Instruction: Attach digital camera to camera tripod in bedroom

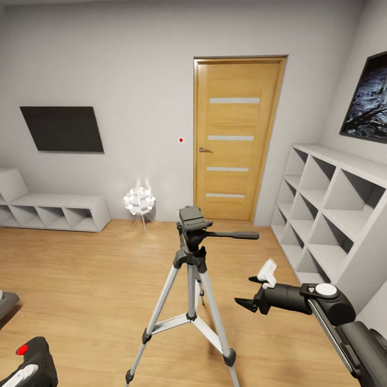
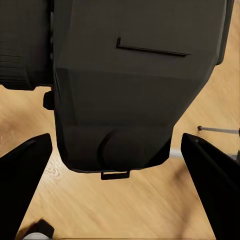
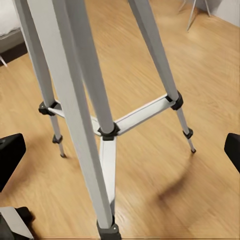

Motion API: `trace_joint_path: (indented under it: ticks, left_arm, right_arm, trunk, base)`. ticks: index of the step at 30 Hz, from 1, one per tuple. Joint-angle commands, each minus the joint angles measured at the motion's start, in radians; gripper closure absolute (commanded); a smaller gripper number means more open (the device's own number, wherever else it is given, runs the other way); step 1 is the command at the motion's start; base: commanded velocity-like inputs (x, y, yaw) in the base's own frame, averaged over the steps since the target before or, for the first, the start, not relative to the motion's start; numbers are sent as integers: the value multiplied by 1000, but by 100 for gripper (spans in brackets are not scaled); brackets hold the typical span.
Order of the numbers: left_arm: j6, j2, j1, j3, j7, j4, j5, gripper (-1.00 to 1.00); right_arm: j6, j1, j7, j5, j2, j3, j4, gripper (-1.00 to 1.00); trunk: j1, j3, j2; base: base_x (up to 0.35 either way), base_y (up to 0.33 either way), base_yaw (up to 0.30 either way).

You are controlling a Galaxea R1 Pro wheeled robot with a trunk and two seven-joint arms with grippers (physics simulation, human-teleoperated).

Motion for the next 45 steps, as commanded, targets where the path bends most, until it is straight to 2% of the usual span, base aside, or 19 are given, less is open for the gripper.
trace_joint_path:
  ticks: [1, 5, 6, 8, 11, 12, 18, 22, 23, 32, 38, 42, 45]
  left_arm:
    - [6, 0, 0, 0, -2, 1, 4, 100]
    - [6, -1, 0, -1, -1, 2, 4, 100]
    - [3, 15, -5, -3, -7, -30, 5, 100]
    - [-1, 26, -6, -3, -10, -42, 4, 100]
    - [-1, 55, -7, -3, -18, -53, 2, 100]
    - [-1, 55, -7, -3, -18, -53, 2, 100]
    - [4, 119, -26, -2, -44, -62, 6, 100]
    - [5, 132, -56, -2, -55, -63, 8, 100]
    - [6, 136, -91, -2, -81, -68, 11, 100]
    - [1, 137, -176, -3, -217, -101, 10, 100]
    - [-3, 139, -248, -6, -265, -145, 2, 100]
    - [-11, 134, -289, -14, -275, -156, 2, 100]
    - [-32, 132, -319, -41, -280, -161, 5, 100]
  right_arm:
    - [5, -1, 4, 5, 0, 3, 3, -100]
    - [5, 0, 3, 5, 3, 6, 9, -100]
    - [4, 6, -31, 5, 57, 7, 44, -100]
    - [4, 6, -42, 6, 68, 8, 52, -100]
    - [4, 9, -51, 4, 77, 8, 59, -100]
    - [4, 9, -51, 4, 77, 8, 59, -100]
    - [2, 28, -62, 6, 86, 11, 64, -100]
    - [2, 35, -65, 5, 87, 12, 65, -100]
    - [0, 38, -66, 4, 88, 12, 66, -100]
    - [-37, 41, -66, 6, 88, 12, 67, -100]
    - [-49, 40, -66, 7, 91, 14, 68, -100]
    - [-49, 40, -68, 18, 110, 13, 72, -100]
    - [-49, 40, -82, 37, 130, 13, 86, -100]
  trunk:
    - [1, -2, -2]
    - [1, -2, -2]
    - [1, -2, -2]
    - [1, -2, -2]
    - [1, -2, -2]
    - [1, -2, -2]
    - [1, -2, -2]
    - [1, -2, -2]
    - [1, -2, -2]
    - [1, -2, -2]
    - [1, -2, -2]
    - [1, -2, -2]
    - [1, -2, -2]
  base:
    - [9, -2, 0]
    - [5, -1, 0]
    - [0, 0, 0]
    - [0, 0, 0]
    - [0, 0, 0]
    - [0, 0, 0]
    - [0, 0, -1]
    - [0, 0, -29]
    - [0, 0, -19]
    - [0, 0, -7]
    - [0, 0, -1]
    - [0, 0, 0]
    - [0, 0, 0]
